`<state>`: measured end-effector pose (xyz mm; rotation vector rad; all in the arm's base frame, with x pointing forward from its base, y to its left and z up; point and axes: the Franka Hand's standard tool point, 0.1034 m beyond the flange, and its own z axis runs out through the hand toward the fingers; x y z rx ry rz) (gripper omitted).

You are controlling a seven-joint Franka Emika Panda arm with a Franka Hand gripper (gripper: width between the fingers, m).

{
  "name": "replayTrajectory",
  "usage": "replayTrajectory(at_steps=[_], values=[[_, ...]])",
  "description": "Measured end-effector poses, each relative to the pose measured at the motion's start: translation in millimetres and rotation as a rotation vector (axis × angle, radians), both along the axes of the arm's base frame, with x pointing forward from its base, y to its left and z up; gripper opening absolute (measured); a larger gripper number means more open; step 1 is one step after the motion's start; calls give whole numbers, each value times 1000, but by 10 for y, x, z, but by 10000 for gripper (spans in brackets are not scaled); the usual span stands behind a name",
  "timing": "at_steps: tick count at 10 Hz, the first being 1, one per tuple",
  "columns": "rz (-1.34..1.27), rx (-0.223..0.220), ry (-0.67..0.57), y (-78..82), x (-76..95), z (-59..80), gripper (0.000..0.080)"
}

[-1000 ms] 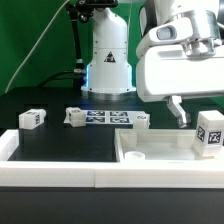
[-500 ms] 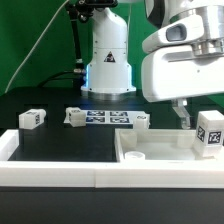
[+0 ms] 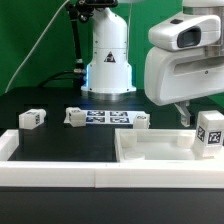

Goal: Assemble one leg

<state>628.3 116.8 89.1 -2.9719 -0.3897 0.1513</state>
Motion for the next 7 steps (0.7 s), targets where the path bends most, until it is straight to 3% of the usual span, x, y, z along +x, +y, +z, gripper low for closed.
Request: replayTrajectory(at_steps=[6,7], values=[[-31,-7,-40,-101,70,-74,649],[-39,-8,-44,-66,75,-68,517]])
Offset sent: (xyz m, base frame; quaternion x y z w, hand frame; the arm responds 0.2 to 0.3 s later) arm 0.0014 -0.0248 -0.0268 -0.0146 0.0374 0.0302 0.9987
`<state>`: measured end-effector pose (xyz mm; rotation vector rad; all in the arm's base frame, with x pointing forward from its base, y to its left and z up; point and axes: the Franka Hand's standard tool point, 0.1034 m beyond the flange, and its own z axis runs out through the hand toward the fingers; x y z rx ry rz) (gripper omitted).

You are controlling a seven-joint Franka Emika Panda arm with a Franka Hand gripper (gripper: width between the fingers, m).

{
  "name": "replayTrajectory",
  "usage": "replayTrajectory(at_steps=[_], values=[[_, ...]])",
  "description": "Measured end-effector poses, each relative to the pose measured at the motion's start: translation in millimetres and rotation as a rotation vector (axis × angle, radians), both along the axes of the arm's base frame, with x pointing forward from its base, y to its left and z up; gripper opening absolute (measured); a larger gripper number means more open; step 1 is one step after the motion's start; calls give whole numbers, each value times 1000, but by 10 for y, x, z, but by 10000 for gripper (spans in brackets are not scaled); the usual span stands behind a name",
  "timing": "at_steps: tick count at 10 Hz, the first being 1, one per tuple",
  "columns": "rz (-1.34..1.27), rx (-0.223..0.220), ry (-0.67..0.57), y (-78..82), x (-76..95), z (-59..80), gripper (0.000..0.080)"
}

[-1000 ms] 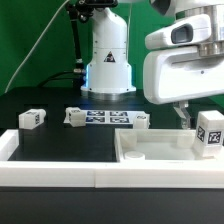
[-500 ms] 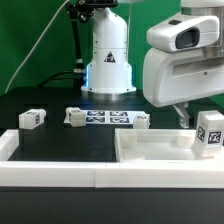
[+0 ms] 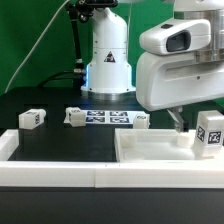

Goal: Assemble one leg

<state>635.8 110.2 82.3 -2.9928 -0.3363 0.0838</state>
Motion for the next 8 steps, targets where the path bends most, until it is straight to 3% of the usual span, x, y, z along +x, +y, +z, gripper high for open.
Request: replayTrajectory(at_steps=[1,2,4,5,8], values=[[-10,1,1,22,-2,4,517],[-10,1,2,17,-3,0,377],[-10,1,2,17,-3,0,377],[-19,0,3,18,-3,0,291],[-105,-5,11,29,-4,-2,291]])
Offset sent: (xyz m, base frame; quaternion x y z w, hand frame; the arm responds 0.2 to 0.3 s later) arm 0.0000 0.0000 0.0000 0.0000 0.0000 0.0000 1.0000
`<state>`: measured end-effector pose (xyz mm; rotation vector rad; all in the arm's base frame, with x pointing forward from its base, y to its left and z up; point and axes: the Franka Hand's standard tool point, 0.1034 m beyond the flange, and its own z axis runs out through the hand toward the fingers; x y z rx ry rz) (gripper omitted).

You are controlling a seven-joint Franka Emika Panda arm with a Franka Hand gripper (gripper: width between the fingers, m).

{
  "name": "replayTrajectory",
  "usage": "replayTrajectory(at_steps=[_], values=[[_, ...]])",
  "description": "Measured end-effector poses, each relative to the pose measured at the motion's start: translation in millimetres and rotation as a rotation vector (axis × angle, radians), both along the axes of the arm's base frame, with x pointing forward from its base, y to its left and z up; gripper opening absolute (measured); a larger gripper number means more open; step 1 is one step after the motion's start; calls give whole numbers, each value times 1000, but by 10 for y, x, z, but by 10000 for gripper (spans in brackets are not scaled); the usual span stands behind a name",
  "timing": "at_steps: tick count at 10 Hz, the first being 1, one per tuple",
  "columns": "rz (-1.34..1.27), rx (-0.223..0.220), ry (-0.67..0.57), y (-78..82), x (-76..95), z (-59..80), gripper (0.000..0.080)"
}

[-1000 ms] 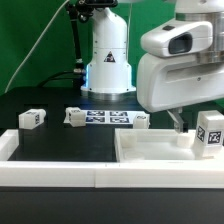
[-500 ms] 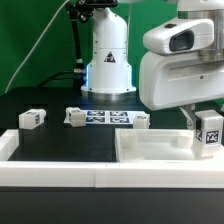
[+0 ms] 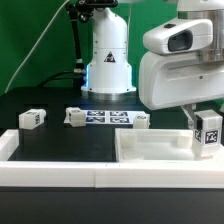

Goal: Assemble one leg

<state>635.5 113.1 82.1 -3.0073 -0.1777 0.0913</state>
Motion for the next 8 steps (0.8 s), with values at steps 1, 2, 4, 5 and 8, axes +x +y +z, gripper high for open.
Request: replayTrajectory(at_steps=[1,2,4,5,8], values=[[-110,-11,11,9,-1,-5,291],[-238,-23,22,6,-1,-7,291],[-478,-51,45,1,-4,-11,292],[-646,-68,54,-4,0,-13,292],[-1067,-119,61,27,-49,-14,292]])
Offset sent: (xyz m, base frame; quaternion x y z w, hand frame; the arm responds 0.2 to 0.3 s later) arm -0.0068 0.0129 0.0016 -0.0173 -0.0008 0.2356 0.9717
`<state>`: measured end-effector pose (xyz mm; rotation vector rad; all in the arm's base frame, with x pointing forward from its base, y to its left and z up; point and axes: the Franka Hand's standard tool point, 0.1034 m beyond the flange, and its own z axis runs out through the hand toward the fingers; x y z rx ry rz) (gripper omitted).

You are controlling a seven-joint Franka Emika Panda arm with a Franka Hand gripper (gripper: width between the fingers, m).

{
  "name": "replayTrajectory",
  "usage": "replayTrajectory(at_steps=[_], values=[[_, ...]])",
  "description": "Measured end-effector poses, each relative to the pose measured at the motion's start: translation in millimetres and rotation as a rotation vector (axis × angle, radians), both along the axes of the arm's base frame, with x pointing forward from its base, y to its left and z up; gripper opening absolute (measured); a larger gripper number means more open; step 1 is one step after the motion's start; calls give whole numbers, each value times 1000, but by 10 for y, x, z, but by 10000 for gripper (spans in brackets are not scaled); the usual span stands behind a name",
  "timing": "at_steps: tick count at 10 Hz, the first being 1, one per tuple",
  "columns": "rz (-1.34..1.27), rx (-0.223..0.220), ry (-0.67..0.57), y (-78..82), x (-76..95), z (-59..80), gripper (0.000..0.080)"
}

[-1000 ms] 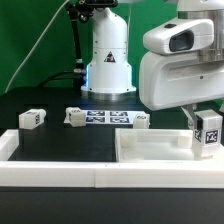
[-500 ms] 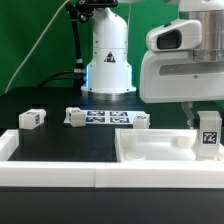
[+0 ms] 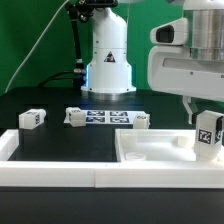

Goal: Assemble one leg

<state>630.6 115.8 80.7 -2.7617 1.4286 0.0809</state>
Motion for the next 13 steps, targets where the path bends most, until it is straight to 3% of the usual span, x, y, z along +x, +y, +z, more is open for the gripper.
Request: replayTrajectory(at_steps=[2,4,5,6,7,8,13], values=[[-238,-13,13,1,-6,0,292],[-350,2,24,-16,-3,-1,292],[-369,2,25,-8,-4,-2,392],[-349,3,23,-3,-4,-1,392],[-302,5,18,-5,0,0,529],[-259,11,-7,-9,31,6,612],[326,19,-38,98,-37,-65,649]])
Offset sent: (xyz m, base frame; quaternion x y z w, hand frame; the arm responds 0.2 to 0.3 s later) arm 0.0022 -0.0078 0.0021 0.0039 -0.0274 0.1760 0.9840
